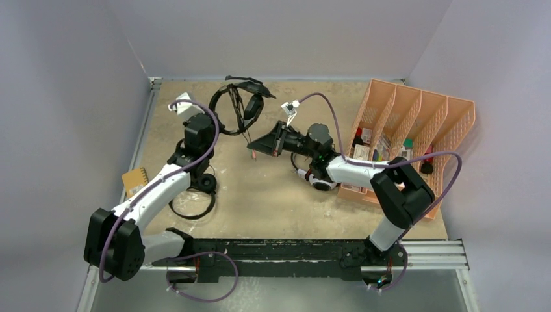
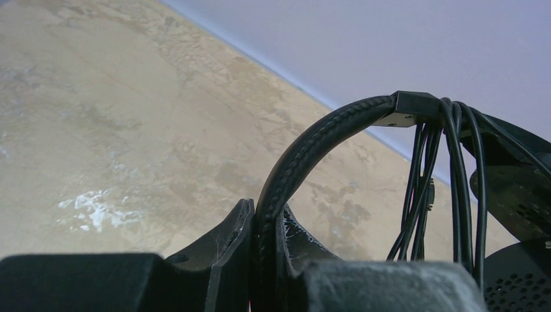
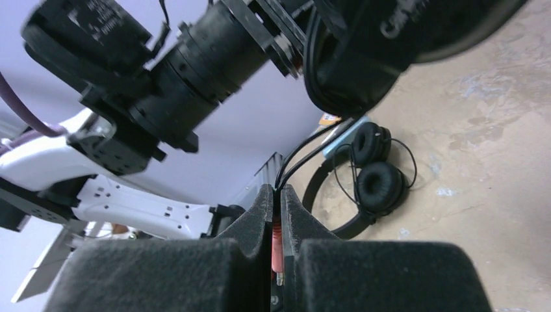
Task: Wrap the headphones
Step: Place the headphones at the center of the board.
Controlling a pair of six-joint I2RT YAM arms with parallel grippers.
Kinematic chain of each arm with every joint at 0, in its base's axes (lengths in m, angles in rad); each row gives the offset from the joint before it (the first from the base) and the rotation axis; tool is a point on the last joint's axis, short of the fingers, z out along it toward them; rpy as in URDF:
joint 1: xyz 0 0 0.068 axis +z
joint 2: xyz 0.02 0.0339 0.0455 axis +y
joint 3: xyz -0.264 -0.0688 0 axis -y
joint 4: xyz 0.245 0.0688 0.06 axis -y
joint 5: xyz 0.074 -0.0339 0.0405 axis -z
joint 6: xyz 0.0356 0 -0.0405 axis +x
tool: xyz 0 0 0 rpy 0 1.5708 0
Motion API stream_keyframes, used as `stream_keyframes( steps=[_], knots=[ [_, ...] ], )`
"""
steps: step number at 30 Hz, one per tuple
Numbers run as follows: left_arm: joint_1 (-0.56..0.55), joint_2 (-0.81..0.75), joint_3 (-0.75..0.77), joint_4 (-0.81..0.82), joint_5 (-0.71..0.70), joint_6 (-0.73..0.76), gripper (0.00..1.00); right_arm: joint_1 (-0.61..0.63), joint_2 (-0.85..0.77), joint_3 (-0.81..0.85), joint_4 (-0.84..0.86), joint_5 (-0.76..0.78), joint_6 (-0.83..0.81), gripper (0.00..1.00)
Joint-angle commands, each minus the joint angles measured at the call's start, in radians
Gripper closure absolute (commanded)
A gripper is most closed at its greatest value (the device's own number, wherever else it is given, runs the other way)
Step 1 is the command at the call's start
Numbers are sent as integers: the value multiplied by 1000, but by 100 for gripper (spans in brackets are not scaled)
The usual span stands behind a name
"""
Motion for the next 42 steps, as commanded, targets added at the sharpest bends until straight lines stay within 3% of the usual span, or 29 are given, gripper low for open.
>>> stream_keyframes(
  steps=[1, 9, 13, 25, 35, 42],
  knots=[
    [-8, 2, -37, 110, -77, -7, 100, 16, 5, 89, 70, 16, 119, 100],
    [-148, 11, -159, 98, -229, -20, 100, 18, 38, 174, -123, 101, 212, 100],
    [-210, 10, -211, 55, -290, -102, 100, 17, 34, 170, -229, 143, 230, 100],
    [-281, 79, -334, -9, -248, -344, 100, 12, 104, 26, -174, 185, 354, 100],
    [-282, 121, -355, -28, -208, -359, 100, 12, 167, -98, -60, 219, 381, 100],
    [-282, 215, -328, -56, -164, -405, 86, 12, 205, -111, 3, 202, 404, 100]
  ],
)
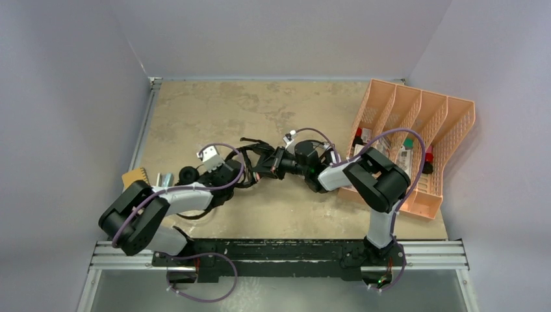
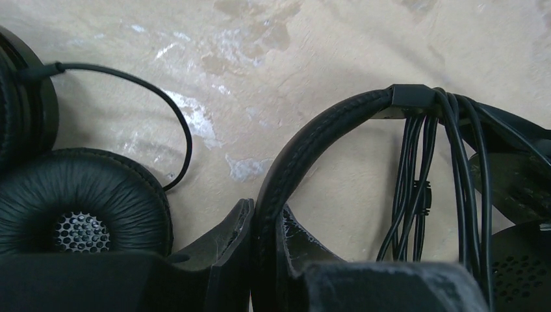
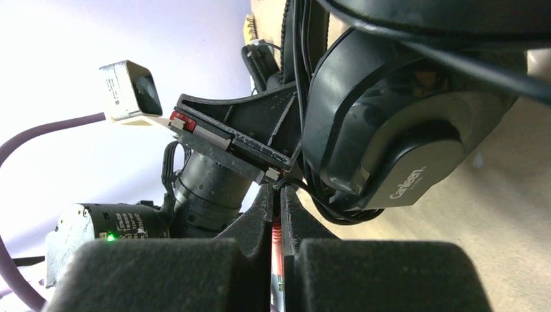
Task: Wrap the headphones
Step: Place the headphones at the center of the board.
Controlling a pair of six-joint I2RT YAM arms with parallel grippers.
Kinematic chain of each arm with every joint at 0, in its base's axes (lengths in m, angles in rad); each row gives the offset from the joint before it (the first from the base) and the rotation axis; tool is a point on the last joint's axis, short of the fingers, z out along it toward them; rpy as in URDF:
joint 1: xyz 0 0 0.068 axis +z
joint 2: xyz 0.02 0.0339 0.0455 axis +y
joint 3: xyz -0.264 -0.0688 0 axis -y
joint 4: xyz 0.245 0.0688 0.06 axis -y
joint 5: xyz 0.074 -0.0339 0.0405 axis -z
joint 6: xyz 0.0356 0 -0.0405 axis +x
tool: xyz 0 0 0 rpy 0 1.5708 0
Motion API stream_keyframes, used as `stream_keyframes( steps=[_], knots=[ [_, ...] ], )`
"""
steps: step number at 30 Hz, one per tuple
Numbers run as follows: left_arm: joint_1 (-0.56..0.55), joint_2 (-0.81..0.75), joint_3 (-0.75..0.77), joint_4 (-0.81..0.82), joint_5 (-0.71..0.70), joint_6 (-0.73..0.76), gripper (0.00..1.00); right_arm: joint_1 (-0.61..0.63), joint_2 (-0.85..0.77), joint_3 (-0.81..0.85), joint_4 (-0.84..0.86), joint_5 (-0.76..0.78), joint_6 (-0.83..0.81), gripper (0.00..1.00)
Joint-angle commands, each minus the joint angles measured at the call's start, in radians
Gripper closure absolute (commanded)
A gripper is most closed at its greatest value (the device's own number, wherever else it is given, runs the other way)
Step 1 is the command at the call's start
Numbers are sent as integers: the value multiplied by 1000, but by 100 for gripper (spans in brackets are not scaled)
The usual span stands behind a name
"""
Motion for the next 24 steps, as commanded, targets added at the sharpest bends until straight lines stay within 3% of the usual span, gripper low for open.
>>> stream_keyframes(
  steps=[1, 9, 13, 20, 24],
  knots=[
    [-13, 35, 44, 2, 49, -56, 84, -7, -12, -9, 115, 55, 14, 100],
    [-12, 27, 109, -160, 108, -19, 45, -7, 0, -27, 129, 49, 17, 100],
    [-12, -57, 111, -222, 169, -17, 39, -10, -9, -47, 138, 42, 32, 100],
    [4, -162, 216, -350, 302, 77, 38, -10, -20, -34, 92, 42, 10, 100],
    [80, -165, 276, -369, 426, 146, 38, -11, -22, -30, 81, 47, 10, 100]
  ],
)
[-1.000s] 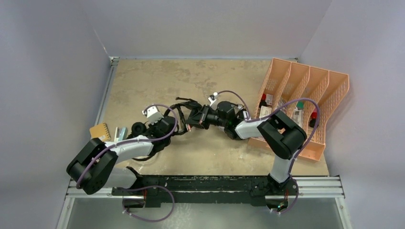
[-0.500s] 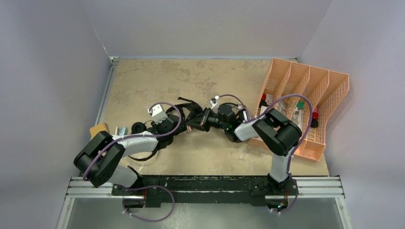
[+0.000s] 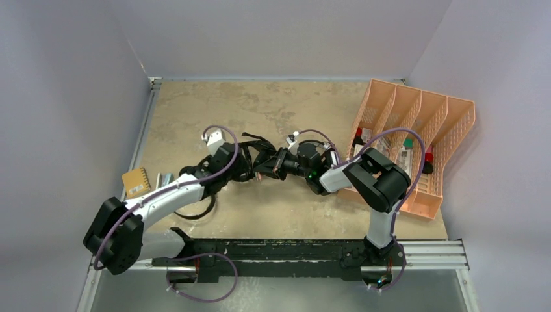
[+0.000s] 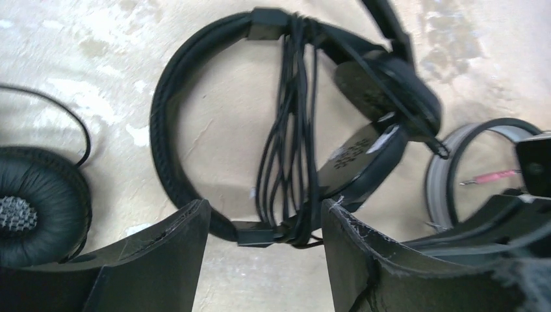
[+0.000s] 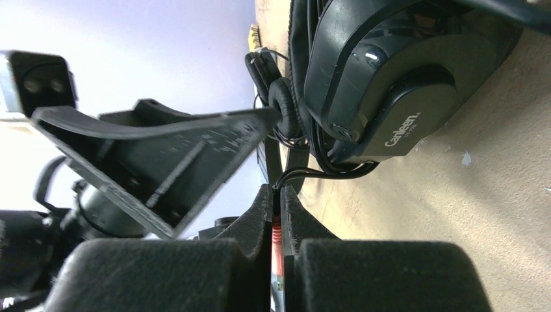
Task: Wrap the headphones
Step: Place the headphones at the center of the board.
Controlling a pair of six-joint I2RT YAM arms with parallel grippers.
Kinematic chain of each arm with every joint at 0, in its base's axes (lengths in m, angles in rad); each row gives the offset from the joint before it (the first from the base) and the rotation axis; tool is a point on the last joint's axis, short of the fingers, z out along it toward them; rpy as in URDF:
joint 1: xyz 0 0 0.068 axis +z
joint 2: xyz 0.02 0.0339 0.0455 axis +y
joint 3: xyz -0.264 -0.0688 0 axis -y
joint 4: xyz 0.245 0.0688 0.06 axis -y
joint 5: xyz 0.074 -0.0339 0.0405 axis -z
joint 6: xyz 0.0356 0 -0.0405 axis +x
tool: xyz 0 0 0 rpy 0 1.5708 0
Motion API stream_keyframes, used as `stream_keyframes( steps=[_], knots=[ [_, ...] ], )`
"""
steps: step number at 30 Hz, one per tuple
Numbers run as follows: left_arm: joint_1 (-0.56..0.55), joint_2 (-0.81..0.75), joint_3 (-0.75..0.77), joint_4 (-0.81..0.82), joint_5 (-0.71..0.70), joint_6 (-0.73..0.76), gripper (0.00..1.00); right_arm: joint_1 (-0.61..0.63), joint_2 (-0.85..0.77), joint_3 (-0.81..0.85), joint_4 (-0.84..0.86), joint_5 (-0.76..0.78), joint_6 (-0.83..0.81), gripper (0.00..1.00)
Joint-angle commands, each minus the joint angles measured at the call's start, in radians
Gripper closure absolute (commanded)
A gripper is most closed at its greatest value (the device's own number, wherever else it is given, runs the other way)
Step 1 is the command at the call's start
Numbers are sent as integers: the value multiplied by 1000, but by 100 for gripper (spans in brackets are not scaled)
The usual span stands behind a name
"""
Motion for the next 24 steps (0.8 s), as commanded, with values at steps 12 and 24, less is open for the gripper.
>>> stream_keyframes(
  steps=[12, 24],
  knots=[
    [192, 200, 126, 192, 490, 164, 56, -5, -35, 47, -31, 49, -16, 100],
    [192, 194, 45, 303, 466, 144, 82, -4, -46, 87, -91, 66, -19, 100]
  ],
)
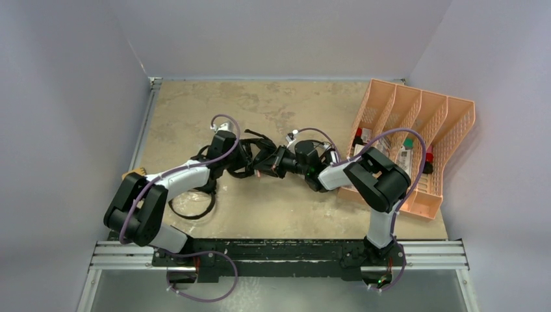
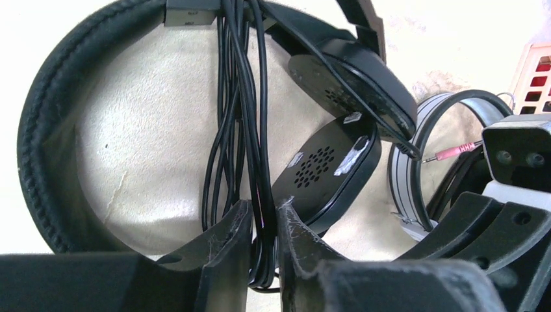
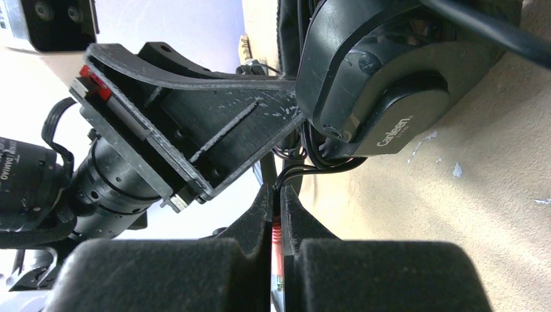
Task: Wrap the headphones
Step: Place the headphones at the center of the board, then adjust the headphones cable on the headphones.
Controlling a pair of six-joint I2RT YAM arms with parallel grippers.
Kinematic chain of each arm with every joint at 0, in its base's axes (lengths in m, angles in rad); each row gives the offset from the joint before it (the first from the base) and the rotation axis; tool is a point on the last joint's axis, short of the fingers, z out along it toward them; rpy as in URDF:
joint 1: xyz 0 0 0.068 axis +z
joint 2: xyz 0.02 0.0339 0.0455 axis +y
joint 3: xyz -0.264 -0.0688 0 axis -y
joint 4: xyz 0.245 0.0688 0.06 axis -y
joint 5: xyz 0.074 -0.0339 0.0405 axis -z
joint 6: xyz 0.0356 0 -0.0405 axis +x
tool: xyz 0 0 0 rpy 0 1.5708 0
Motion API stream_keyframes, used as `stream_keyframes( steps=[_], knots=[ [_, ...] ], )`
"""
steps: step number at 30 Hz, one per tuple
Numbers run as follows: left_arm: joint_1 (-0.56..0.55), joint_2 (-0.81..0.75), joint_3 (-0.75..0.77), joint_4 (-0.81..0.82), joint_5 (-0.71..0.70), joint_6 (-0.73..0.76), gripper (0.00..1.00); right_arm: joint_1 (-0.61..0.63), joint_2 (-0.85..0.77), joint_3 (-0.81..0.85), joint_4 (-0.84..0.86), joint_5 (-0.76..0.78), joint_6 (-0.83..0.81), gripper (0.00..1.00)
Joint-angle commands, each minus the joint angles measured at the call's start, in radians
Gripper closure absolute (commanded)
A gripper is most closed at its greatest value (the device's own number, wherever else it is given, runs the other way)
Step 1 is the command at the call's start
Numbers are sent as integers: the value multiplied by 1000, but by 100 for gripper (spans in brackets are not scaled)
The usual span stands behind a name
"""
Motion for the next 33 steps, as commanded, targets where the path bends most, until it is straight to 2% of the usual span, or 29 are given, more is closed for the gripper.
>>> stream_keyframes(
  steps=[1, 8, 20, 26, 28, 33],
  knots=[
    [3, -44, -41, 79, 13, -7, 84, -5, -47, 51, -14, 44, -12, 100],
    [3, -102, -119, 154, 13, -69, 100, -6, -56, 85, -106, 107, 18, 100],
    [3, -135, -275, 379, 30, -213, 100, -8, -2, 177, -165, 161, 118, 100],
    [3, -143, -280, 381, 29, -208, 100, -7, 33, 191, -147, 157, 171, 100],
    [3, -161, -283, 358, 20, -189, 93, -8, 35, 174, -136, 148, 184, 100],
    [3, -244, -294, 277, -34, -133, 66, -8, 26, 149, -141, 123, 195, 100]
  ],
)
